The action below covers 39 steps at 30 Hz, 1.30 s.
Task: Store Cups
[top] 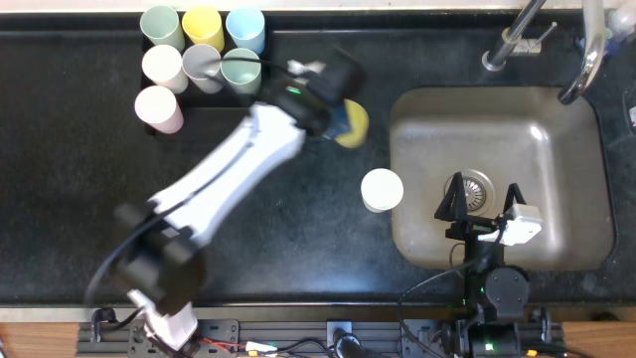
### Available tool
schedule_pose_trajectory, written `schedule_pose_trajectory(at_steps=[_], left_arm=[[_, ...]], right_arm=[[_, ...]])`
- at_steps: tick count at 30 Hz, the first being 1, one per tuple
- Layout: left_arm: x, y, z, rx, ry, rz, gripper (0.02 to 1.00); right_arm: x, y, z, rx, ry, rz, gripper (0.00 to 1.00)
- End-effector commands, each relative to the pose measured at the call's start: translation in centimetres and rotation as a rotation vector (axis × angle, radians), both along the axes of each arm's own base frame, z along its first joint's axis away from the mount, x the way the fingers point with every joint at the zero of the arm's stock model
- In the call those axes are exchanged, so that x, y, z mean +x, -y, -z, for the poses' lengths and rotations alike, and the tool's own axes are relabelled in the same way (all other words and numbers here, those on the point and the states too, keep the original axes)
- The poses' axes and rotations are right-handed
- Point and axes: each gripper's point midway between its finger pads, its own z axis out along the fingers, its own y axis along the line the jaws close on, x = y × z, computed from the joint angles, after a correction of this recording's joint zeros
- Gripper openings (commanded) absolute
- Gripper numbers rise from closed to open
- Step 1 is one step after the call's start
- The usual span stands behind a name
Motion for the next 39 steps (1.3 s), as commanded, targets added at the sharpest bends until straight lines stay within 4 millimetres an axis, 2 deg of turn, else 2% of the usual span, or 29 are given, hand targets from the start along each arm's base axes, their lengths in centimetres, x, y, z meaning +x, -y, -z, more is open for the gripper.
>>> schedule_pose_trajectory(at_steps=[1, 4, 6, 9, 12, 15, 21, 39], left_arm=[[0.7, -9.6, -5.9, -0.012, 0.058, -0.262, 0.036], [0.4, -15.7, -5.2, 0.027, -0.014, -0.405, 0.036], [0.3, -19.0, -4.8, 0.04, -0.045, -0.488, 0.036], [0.3, -22.5, -4.4, 0.041, -0.066, -0.577, 0.036], [0.4, -24.3, -4.0, 0.037, -0.079, -0.625, 0.036], [0.6, -25.0, -3.2, 0.043, -0.102, -0.644, 0.036], [1.0, -24.6, -0.8, 0.052, -0.168, -0.634, 0.036], [3.1, -23.2, 2.4, 0.019, -0.193, -0.607, 0.036]], right_arm=[[0.0, 0.1, 0.3, 0.004, 0.001, 0.0, 0.998], [0.0, 0.1, 0.3, 0.004, 0.001, 0.0, 0.996], [0.0, 0.0, 0.3, 0.004, 0.001, 0.0, 0.996], [0.0, 0.0, 0.3, 0.004, 0.001, 0.0, 0.998], [0.0, 0.1, 0.3, 0.004, 0.001, 0.0, 0.998], [0.0, 0.1, 0.3, 0.004, 0.001, 0.0, 0.996], [0.0, 0.1, 0.3, 0.004, 0.001, 0.0, 0.998], [0.0, 0.1, 0.3, 0.004, 0.001, 0.0, 0.998]])
